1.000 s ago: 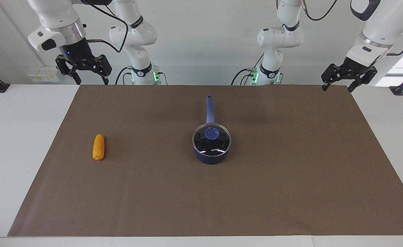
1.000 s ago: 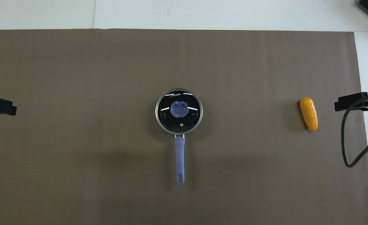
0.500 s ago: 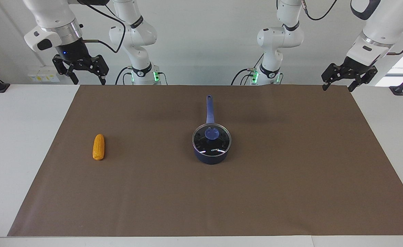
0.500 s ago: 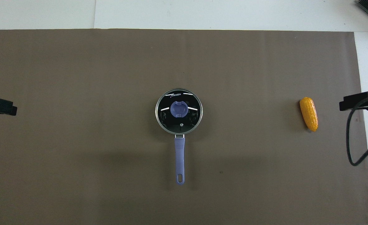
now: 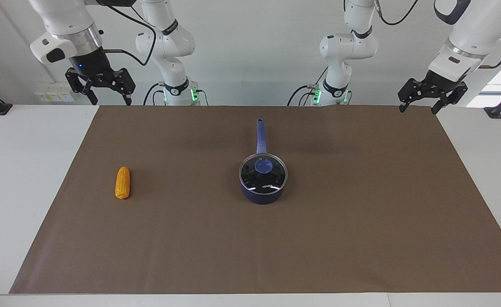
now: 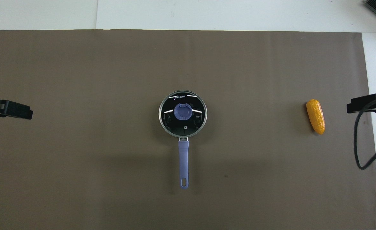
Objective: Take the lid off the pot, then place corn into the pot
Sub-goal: 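Reach the left gripper to the pot lid while the right gripper reaches the corn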
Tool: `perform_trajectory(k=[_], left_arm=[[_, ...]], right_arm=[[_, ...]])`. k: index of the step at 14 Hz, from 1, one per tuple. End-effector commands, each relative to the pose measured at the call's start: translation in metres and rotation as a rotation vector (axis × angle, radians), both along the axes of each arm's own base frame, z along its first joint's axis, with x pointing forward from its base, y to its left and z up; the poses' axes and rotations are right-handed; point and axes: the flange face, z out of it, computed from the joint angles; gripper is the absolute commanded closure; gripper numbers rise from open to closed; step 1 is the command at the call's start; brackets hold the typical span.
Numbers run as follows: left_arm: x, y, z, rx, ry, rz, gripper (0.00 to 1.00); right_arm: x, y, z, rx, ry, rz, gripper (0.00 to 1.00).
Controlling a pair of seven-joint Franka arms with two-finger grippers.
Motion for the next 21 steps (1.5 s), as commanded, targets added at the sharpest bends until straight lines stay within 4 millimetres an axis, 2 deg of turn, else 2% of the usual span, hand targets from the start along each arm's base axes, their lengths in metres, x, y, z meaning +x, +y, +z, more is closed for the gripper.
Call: perform_trajectory(k=[1,3,6,7,9,11,13,14,16,17,19,21], left_arm=[[-0.003,-0.028,-0.020,-0.002,0.006,-0.053,0.00],[-0.004,-0.056,-0.045,-0.005,-0.002,-0.108,0.00],[-0.006,-0.092,-0.072,-0.009,-0.026,-0.161,0.00],[-0.008,-0.109,-0.080,-0.012,-0.043,-0.189,0.00],[-0.009,-0.134,-0.093,-0.018,-0.063,-0.170,0.00],[-0.011,-0.171,-0.110,-0.026,-0.078,-0.133,0.00],[-0.011,-0.202,-0.125,-0.037,-0.095,-0.103,0.00],[-0.010,-0.215,-0.137,-0.037,-0.093,-0.090,0.00],[-0.014,-0.256,-0.167,-0.044,-0.095,-0.040,0.00],[-0.016,-0.273,-0.177,-0.051,-0.100,-0.009,0.00],[-0.016,-0.291,-0.189,-0.060,-0.112,0.011,0.00],[-0.020,-0.320,-0.196,-0.056,-0.117,0.032,0.00]], right_arm=[[-0.005,-0.004,0.002,0.019,0.018,0.018,0.00],[-0.010,-0.007,0.001,0.011,0.049,0.012,0.00],[-0.011,0.002,0.001,0.021,0.049,0.029,0.00],[-0.007,0.006,-0.007,0.020,0.043,0.031,0.00],[0.005,0.005,-0.030,0.019,-0.009,0.033,0.00],[0.015,0.004,-0.054,0.016,-0.017,0.036,0.00],[0.022,-0.008,-0.076,0.014,-0.026,0.019,0.00],[0.028,-0.019,-0.097,0.013,-0.016,0.008,0.00],[0.041,-0.028,-0.122,0.008,-0.037,0.014,0.00],[0.052,-0.038,-0.149,0.006,-0.019,0.005,0.00],[0.069,-0.054,-0.196,0.001,0.003,-0.003,0.00],[0.073,-0.058,-0.213,-0.005,-0.021,0.024,0.00]])
